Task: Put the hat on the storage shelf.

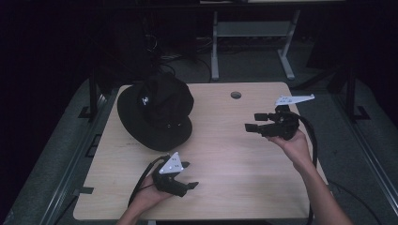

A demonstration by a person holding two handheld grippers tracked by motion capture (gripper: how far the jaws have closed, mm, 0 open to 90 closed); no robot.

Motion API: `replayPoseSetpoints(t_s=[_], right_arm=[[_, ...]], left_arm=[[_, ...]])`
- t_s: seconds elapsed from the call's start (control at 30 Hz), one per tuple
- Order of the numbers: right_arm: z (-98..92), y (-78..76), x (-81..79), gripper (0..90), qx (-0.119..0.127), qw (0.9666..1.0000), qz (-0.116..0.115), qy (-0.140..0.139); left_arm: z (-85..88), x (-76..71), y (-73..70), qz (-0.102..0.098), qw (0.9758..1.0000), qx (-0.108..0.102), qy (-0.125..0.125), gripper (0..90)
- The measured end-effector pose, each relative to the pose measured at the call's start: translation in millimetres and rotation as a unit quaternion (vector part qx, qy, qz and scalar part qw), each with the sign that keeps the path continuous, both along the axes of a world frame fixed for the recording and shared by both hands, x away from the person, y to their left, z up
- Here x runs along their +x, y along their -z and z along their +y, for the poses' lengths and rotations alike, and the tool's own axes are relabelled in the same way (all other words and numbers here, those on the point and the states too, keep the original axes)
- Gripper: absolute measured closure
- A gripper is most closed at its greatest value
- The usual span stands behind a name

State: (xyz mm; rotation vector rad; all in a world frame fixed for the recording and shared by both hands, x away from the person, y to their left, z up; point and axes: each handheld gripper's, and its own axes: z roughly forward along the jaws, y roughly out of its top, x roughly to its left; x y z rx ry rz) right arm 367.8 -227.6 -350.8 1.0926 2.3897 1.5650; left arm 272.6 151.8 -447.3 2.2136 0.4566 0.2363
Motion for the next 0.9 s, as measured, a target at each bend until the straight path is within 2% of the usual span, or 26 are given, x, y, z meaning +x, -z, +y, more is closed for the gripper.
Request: replayPoseSetpoints(t_s=[0.9], right_arm=[[-22.2, 38.6, -41.2, 18.8, 0.0, 0.9998, 0.02, 0.001]], left_arm=[[-0.7, 1.3, 0.4, 0.008, 1.0, -0.001, -0.004, 20.6]])
